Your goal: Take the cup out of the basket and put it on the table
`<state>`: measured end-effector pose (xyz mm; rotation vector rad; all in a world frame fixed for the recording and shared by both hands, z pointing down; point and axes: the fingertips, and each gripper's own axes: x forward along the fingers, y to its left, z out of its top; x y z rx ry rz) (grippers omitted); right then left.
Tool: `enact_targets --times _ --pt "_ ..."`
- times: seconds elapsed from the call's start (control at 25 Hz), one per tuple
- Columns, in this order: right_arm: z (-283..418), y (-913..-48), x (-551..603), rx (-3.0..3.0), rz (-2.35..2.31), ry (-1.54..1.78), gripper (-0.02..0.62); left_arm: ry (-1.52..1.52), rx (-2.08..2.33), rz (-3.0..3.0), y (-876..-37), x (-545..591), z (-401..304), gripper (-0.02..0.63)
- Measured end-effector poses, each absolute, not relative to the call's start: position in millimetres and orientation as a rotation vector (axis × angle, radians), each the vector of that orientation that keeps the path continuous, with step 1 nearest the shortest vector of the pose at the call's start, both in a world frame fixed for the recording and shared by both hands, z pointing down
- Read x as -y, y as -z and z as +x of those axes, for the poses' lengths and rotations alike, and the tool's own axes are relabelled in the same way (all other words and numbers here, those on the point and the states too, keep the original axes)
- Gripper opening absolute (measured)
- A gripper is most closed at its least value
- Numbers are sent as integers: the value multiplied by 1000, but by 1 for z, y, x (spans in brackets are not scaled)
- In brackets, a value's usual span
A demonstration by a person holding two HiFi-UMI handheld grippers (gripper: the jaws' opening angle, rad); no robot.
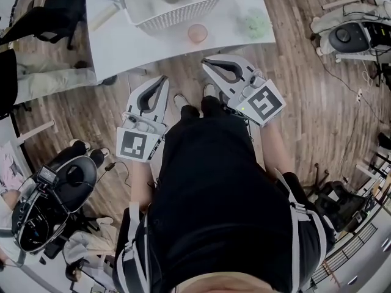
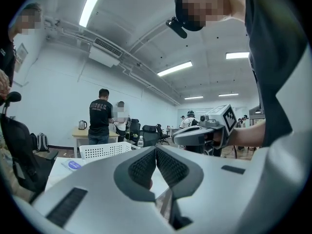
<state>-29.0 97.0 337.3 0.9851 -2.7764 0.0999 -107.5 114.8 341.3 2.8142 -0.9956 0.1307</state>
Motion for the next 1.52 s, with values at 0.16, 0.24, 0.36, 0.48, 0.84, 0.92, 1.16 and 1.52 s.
enact_targets --times 0.16,0.24,0.36,0.48,0.84,0.92,1.16,1.52 --pt "-34 -338 -98 2761 975 -80 18 -128 978 2827 -342 -117 -109 21" --pt "-33 -337 -102 2760 964 -74 18 -111 975 2824 -340 -123 -104 21" --pt "-28 -334 -102 2756 948 -57 18 -96 974 2822 -335 -126 -96 21" --pt "-24 -331 -86 2770 931 -34 18 -112 972 2831 -336 -119 -90 21" --pt "-32 -330 -19 2802 830 41 18 -80 1045 2770 -336 -71 -97 21" --pt "-31 -332 -2 2806 822 33 18 -83 1059 2759 -337 -58 -97 21" --pt "-22 -341 51 2770 788 39 18 -112 1095 2742 -337 -20 -91 21" --pt "-15 -364 119 2677 669 89 20 -121 1199 2693 -336 24 -83 21"
